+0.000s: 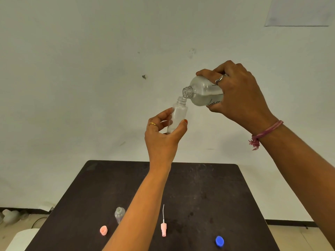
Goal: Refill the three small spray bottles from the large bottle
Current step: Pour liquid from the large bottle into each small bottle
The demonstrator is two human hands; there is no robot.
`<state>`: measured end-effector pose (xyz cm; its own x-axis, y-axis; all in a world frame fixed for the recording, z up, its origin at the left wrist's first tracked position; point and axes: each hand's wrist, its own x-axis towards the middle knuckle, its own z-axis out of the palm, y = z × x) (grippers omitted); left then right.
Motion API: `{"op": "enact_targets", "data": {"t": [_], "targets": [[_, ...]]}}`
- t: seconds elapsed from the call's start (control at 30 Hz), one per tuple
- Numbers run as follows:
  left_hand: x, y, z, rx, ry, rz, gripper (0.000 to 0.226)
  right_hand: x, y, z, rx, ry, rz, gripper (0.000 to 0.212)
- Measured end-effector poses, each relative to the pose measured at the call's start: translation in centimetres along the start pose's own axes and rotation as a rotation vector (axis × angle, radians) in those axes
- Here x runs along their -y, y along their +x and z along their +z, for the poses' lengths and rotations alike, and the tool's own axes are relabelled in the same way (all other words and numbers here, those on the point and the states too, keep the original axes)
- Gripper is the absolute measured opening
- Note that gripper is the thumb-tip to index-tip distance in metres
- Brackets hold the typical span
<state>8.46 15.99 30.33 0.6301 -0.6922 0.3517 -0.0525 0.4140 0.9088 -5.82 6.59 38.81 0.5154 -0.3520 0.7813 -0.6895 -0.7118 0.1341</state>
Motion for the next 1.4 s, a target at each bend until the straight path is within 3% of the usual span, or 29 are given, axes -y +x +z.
{"op": "enact_targets", "data": {"t": [1.4], "targets": [[0.68,0.31,0.39,-0.020,-0.013,-0.026,0.047,-0.23,0.10,0.83,0.010,-0.005,-0.011,0.072]]}}
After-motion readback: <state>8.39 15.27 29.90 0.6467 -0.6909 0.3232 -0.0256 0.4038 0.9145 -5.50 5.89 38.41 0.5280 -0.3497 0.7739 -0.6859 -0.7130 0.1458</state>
